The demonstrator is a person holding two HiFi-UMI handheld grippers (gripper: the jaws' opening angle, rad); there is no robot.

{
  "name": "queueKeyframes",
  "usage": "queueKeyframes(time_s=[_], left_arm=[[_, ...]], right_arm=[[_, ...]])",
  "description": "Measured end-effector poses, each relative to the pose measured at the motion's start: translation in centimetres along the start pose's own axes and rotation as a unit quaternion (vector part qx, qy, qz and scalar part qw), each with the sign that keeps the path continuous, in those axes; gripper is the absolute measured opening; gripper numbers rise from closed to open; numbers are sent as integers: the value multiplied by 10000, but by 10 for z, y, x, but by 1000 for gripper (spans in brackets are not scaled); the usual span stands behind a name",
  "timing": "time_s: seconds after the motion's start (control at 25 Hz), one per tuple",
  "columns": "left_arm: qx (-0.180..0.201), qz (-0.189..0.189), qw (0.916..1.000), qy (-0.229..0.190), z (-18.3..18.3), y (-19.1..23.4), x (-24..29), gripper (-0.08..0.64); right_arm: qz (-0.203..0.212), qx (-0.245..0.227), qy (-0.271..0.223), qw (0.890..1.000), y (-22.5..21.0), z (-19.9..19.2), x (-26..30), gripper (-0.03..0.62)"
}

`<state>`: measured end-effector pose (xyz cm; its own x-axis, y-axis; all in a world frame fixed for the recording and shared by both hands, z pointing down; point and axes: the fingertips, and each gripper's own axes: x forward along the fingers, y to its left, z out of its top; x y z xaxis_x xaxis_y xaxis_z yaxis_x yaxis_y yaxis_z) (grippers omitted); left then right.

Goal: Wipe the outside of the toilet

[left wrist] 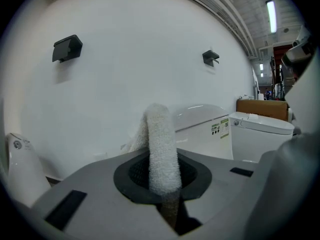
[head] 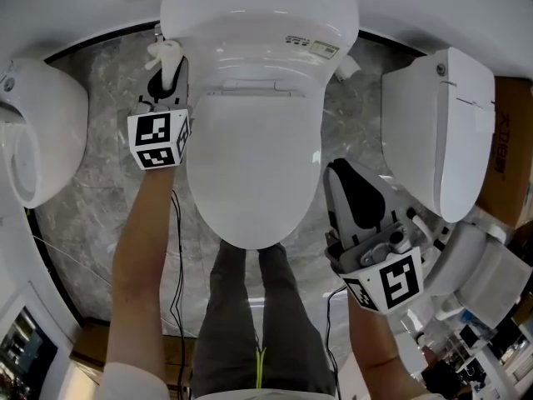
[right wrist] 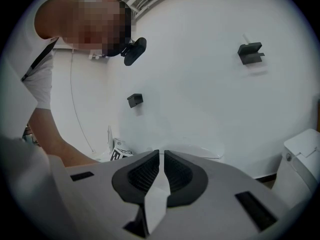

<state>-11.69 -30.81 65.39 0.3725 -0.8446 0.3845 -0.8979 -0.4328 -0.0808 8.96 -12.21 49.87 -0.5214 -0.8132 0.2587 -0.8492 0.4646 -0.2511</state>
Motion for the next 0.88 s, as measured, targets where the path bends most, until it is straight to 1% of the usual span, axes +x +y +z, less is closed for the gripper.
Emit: queueKeyframes(time_s=[0.24, 0.48, 0.88], left_arm=[[127, -137, 9998, 107, -6, -14, 16, 54], [53, -289, 9994, 199, -12, -33, 33, 54], [162, -626, 9977, 196, -4, -78, 63, 54]], right_arm=[[-79, 74, -20, 9999, -12, -6, -2, 54], [-222, 99, -47, 9997, -29, -8, -8, 54], [-390, 216, -44, 9990, -48, -18, -24, 54]])
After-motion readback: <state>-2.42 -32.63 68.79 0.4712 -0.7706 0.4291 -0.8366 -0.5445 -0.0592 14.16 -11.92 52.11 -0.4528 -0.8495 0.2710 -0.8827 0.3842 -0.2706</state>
